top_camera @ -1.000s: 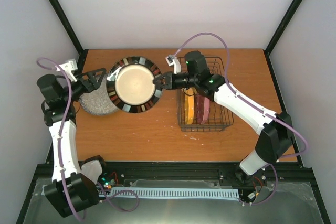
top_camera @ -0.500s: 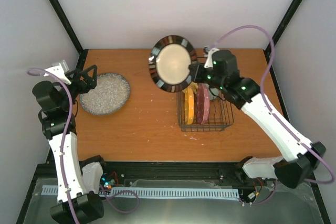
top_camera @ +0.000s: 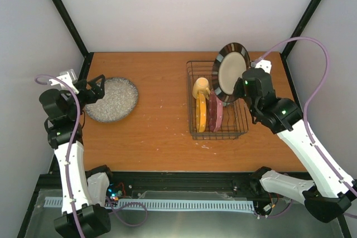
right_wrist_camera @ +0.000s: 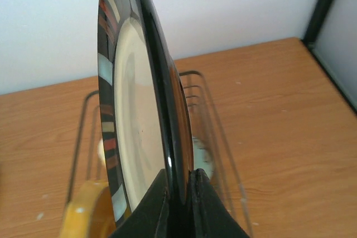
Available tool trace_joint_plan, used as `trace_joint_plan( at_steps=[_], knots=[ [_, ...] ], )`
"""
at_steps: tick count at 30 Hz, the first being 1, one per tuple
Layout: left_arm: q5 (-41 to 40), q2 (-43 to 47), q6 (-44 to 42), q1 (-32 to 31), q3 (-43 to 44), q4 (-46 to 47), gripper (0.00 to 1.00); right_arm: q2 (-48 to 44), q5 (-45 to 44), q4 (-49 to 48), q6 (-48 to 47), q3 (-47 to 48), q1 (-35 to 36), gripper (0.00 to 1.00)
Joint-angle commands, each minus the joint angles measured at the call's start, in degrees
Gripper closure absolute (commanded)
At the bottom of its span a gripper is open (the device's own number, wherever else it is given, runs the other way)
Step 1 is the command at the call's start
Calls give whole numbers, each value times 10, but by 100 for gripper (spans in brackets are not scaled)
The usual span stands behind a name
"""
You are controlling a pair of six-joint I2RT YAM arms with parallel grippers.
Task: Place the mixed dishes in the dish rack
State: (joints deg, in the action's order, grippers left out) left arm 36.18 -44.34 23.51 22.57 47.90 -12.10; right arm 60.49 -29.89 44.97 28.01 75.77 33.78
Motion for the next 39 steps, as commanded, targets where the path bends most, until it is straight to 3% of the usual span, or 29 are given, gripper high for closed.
trace_joint_plan(
  at_steps=[1,6,13,39],
  knots=[
    [-7,13,-19,-1,-4,-6,0,-50,-133,-27,9,13,-2,97],
    [-5,16,-19,-2,-11,-5,0,-66,-179,13,7,13,-2,97],
    [-10,20,-23,-1,-8,-10,0,-61,-168,51,15,-37,-2,97],
    [-18,27,-35,-1,-1,-25,0,-39,-89,4,6,-192,5,97]
  ],
)
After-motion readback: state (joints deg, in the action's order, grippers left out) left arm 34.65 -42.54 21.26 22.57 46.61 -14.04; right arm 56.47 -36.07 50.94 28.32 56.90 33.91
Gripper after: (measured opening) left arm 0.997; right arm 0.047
